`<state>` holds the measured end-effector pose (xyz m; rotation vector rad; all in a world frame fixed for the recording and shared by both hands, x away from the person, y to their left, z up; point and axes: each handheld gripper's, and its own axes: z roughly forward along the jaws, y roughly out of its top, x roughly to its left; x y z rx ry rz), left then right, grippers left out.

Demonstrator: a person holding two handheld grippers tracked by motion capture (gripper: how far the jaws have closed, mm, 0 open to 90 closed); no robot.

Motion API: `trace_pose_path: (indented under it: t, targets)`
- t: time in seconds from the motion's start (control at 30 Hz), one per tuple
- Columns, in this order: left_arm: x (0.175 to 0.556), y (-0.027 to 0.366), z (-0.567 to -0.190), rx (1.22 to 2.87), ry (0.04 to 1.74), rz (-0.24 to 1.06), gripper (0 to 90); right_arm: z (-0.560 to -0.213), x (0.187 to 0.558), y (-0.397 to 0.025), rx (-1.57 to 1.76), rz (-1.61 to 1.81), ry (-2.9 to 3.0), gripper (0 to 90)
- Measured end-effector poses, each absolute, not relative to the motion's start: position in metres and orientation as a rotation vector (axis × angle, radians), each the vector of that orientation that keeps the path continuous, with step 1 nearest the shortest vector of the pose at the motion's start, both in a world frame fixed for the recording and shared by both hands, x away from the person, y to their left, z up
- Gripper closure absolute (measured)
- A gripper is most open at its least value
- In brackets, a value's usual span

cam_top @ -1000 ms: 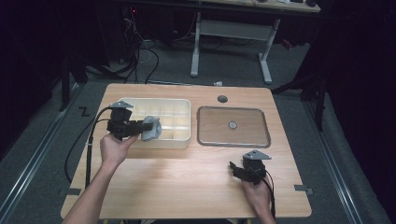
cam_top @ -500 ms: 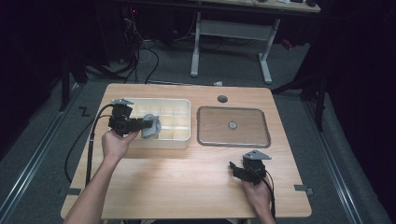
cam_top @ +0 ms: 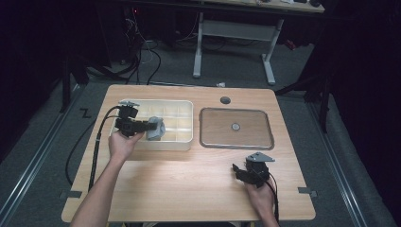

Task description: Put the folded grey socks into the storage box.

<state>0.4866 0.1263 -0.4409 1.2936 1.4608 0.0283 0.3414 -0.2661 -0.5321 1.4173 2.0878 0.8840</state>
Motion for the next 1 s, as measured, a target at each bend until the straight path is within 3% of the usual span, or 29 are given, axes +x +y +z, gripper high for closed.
trace_pose_path:
  t: [1.0]
  targets:
    - [0.5, 0.126, -0.472, 1.344, 1.535, 0.004, 69.1, -0.532, 0.341, -0.266, 1.419, 0.884, 2.088, 36.6]
